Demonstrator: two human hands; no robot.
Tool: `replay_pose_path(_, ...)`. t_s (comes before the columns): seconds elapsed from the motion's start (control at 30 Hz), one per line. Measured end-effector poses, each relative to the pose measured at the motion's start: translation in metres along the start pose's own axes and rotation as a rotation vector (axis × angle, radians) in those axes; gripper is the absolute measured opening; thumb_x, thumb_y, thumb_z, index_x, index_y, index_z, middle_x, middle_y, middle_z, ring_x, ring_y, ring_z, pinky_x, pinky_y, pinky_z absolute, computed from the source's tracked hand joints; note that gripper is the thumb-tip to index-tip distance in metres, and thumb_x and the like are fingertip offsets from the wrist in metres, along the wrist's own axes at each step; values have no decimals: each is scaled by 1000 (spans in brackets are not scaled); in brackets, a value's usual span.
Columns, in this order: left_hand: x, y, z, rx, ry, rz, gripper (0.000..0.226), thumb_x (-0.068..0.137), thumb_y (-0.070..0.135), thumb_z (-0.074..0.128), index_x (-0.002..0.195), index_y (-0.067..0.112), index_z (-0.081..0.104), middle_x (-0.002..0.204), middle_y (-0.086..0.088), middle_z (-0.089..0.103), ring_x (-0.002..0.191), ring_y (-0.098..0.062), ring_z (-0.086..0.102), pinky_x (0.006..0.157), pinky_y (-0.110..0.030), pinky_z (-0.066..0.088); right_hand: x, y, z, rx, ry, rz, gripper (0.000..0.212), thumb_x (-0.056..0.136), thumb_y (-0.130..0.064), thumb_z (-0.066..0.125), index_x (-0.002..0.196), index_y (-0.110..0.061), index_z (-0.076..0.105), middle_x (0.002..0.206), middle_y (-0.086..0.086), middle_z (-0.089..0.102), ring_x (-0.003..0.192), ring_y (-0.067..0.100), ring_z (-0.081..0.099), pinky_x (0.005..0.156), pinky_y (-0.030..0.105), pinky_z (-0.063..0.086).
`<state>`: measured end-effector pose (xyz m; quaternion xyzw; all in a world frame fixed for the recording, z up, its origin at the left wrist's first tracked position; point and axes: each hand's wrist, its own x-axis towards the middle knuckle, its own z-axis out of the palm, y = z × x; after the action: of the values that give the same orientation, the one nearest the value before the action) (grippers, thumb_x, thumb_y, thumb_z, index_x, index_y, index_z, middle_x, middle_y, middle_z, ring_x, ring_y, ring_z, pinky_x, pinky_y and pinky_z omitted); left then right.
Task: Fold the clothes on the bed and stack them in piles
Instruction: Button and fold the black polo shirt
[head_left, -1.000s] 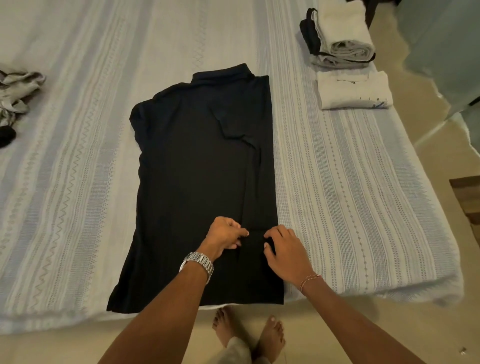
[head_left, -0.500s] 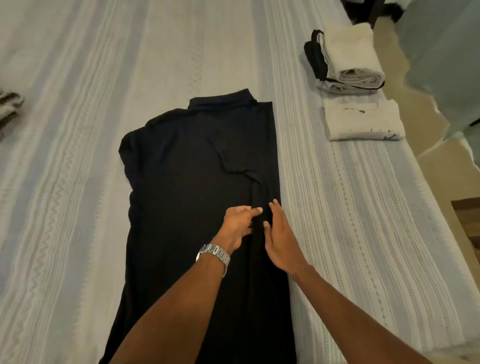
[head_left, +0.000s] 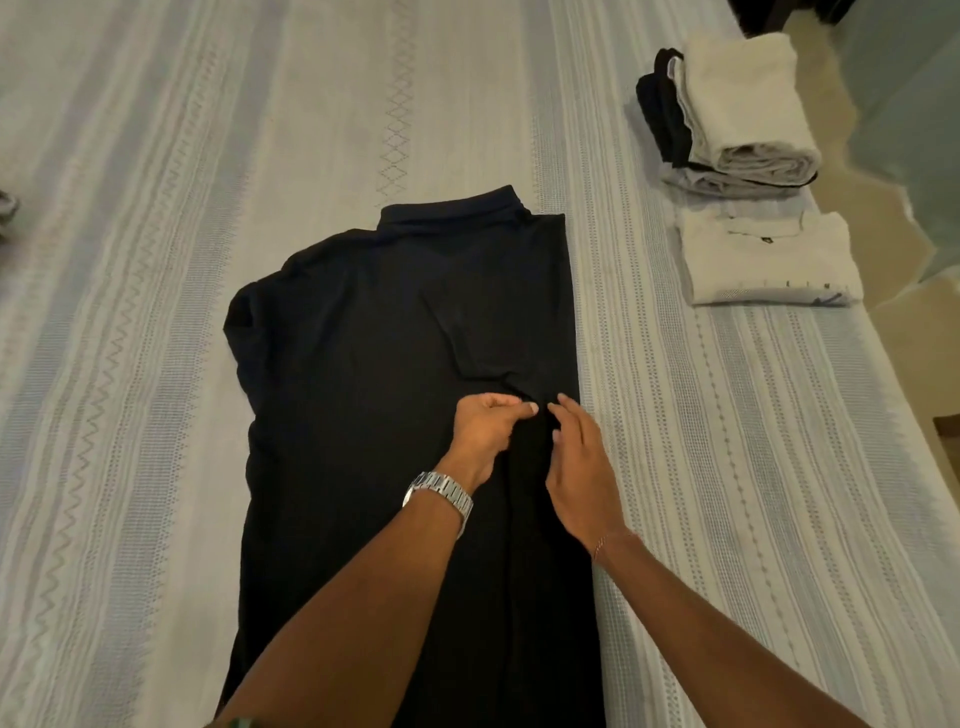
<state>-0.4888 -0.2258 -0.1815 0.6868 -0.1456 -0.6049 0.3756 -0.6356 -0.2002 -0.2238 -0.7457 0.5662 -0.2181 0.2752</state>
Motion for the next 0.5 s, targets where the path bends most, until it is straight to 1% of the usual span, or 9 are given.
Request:
replay_pose_path(0.03, 3, 3, 2, -27, -13, -7, 12, 85, 9, 80, 93, 6, 72, 73, -1, 73, 60, -4, 66, 60, -24, 57, 12, 2, 1, 51, -41, -14, 42, 106, -5, 42, 149, -6, 44, 159, 6, 38, 145, 16, 37, 117, 13, 25)
replay_pose_path(0.07, 4, 5, 4, -40, -23, -14, 8, 87, 8, 78, 92, 7, 73, 64, 5, 70, 52, 0, 62, 52, -19, 52, 22, 2, 3, 93, -80, -30, 47, 106, -3, 41, 153, -7, 39, 162, 5, 33, 148, 14, 33, 117, 9, 20)
replay_pose_path(0.1, 4, 6, 4, -42, -18, -14, 7, 88, 9, 76, 94, 7, 73, 60, 8, 68, 48, 3, 59, 49, -16, 49, 30, 3, 4, 124, -115, -38, 50, 106, -2, 40, 156, -8, 34, 165, 3, 29, 151, 12, 28, 118, 8, 17)
replay_pose_path(0.17, 6, 4, 3, -35, 13, -17, 13, 89, 12, 76, 101, 7, 74, 68, 5, 70, 54, 0, 61, 53, -18, 52, 38, 4, 8, 161, -162, -5, 51, 109, -8, 37, 159, -13, 28, 167, -2, 23, 154, 10, 21, 119, 8, 15)
replay_pose_path(0.23, 6, 1, 2, -40, 50, -1, 13, 89, 14, 76, 101, 9, 74, 82, -2, 74, 68, -9, 67, 64, -25, 58, 38, 6, 11, 132, -169, 0, 50, 111, -19, 33, 160, -14, 24, 168, -4, 18, 155, 8, 14, 118, 7, 12)
replay_pose_path(0.3, 8, -3, 0, -71, 106, 19, 11, 88, 14, 77, 98, 10, 75, 86, -5, 76, 77, -15, 70, 75, -33, 61, 38, 8, 15, 56, -167, -18, 53, 111, -29, 29, 161, -15, 21, 169, -5, 13, 156, 7, 8, 121, 13, 10)
replay_pose_path(0.37, 8, -8, -2, -127, 168, 49, 9, 88, 14, 78, 95, 9, 74, 76, 0, 74, 74, -13, 68, 78, -35, 60, 38, 9, 20, -88, -178, -57, 58, 110, -40, 23, 162, -14, 16, 170, -3, 8, 157, 9, 1, 124, 21, 7)
replay_pose_path(0.43, 9, -15, -2, -168, 219, 66, 7, 91, 14, 75, 90, 9, 72, 62, 6, 66, 64, -9, 61, 72, -30, 56, 36, 9, 24, -217, -177, -84, 65, 108, -49, 16, 163, -13, 13, 170, 0, 5, 157, 12, -1, 125, 27, 8)
replay_pose_path(0.5, 11, -18, -1, -201, 244, 45, 8, 93, 12, 72, 87, 9, 68, 56, 9, 59, 60, -8, 53, 66, -28, 51, 36, 7, 25, -260, -181, -70, 68, 107, -53, 13, 163, -13, 13, 171, 1, 5, 157, 14, -2, 126, 30, 8)
